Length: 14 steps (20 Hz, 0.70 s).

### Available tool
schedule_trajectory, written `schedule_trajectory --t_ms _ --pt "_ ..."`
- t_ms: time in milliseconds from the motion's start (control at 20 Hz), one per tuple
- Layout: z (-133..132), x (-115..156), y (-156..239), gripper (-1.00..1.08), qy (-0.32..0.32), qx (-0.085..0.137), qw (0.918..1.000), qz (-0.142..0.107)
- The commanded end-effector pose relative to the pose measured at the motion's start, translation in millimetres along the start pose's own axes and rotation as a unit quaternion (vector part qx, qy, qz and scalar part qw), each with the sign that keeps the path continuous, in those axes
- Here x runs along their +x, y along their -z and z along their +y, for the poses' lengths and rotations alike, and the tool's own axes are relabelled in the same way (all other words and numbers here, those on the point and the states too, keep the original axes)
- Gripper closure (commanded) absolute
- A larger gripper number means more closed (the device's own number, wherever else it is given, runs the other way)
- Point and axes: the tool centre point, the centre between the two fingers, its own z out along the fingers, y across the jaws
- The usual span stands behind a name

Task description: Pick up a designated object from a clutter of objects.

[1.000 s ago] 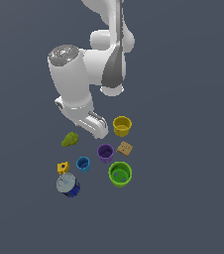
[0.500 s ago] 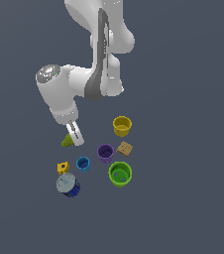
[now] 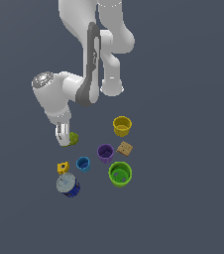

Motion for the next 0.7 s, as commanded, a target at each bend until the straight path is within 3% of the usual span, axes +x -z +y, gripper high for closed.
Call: schedule_trajectory --t_ms 0,650 --pt "6 5 -5 -0.92 -0.023 0.0 0.9997 0.002" --pt "12 10 -20 -0.92 -0.041 -0.001 0.9992 0.004"
